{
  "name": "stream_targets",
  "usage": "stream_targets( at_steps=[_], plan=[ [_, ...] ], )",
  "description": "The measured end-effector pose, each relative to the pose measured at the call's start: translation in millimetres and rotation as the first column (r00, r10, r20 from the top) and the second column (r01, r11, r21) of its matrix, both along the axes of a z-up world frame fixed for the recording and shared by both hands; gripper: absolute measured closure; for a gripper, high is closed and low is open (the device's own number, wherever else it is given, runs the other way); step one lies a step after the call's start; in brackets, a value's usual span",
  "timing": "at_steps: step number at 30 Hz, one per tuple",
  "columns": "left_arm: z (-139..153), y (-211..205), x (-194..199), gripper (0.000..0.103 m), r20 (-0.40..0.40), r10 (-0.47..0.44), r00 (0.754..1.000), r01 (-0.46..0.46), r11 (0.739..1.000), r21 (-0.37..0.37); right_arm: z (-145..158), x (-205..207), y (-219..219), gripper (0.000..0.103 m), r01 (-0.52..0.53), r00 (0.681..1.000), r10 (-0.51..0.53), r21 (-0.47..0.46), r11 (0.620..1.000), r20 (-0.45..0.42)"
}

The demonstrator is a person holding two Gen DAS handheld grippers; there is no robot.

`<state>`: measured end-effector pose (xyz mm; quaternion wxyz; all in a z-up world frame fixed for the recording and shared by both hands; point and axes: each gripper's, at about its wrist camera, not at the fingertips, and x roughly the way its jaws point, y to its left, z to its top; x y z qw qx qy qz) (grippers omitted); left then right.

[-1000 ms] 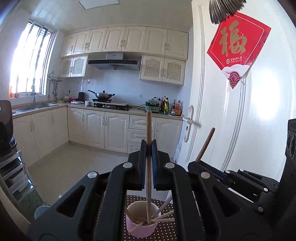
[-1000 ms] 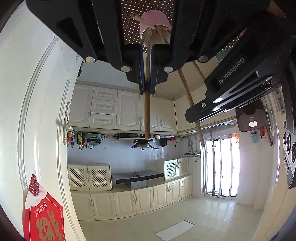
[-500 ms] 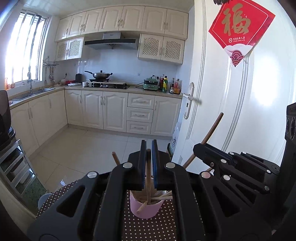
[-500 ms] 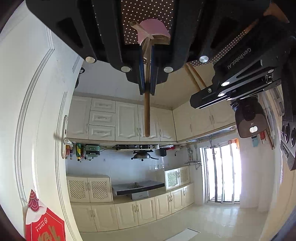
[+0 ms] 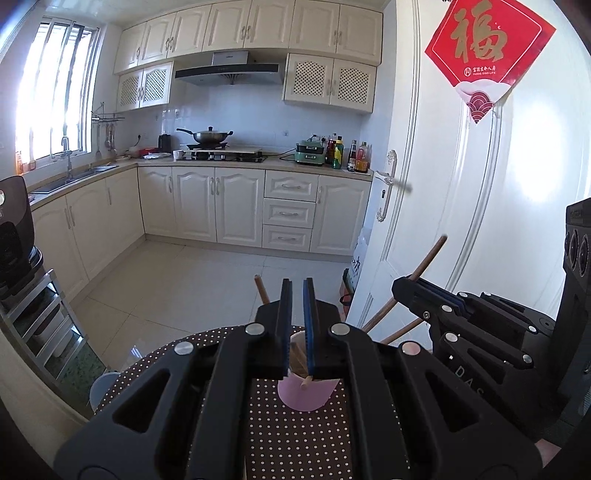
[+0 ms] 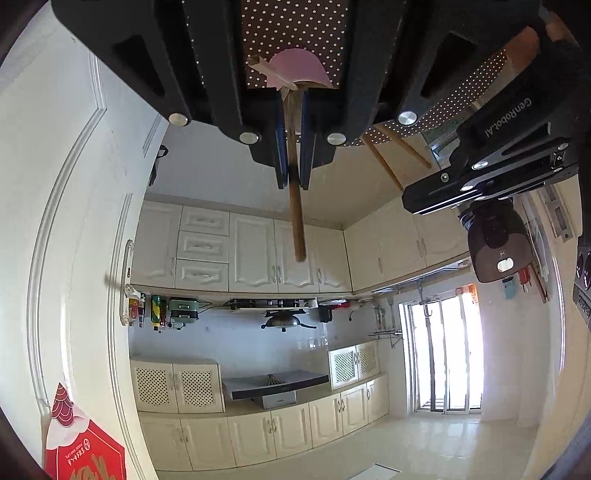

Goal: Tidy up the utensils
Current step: 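Lower both chopsticks into the pink cup and open both tools, then withdraw both open tools from the cup down to the loose chopsticks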

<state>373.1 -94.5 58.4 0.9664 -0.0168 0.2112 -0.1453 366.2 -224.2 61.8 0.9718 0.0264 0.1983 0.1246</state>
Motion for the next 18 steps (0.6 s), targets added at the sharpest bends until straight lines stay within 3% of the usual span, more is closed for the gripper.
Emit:
stream_targets(
  at_steps=[3, 9, 11, 12, 14, 18],
  plan=[
    [0, 8, -5, 0.096, -0.020, 0.008, 1.000, -0.009, 1.000, -0.009, 1, -4, 3, 0.096, -0.004, 1.000, 0.004, -0.005, 1.000, -0.013],
    [3, 22, -26, 0.095, -0.029, 0.010, 1.000, -0.010, 1.000, 0.009, 9, -18, 8, 0.083, 0.002, 1.000, -0.002, -0.022, 1.000, -0.015],
    [3, 28, -34, 0.072, -0.039, 0.018, 0.999, -0.017, 1.000, 0.023, 12, -26, 9, 0.082, 0.002, 1.000, -0.002, -0.023, 1.000, -0.012],
    [4, 31, -38, 0.044, -0.035, 0.028, 0.999, -0.028, 0.999, 0.024, 14, -30, 10, 0.082, 0.000, 1.000, -0.001, -0.022, 1.000, -0.015],
    [5, 40, -52, 0.043, -0.008, 0.041, 0.999, -0.040, 0.999, 0.033, 16, -41, 13, 0.082, -0.012, 1.000, 0.011, -0.028, 1.000, -0.020],
    [2, 59, -74, 0.042, -0.032, 0.042, 0.999, -0.040, 0.997, 0.061, 14, -62, 25, 0.082, -0.046, 0.999, 0.044, -0.063, 0.997, -0.031]
  ],
)
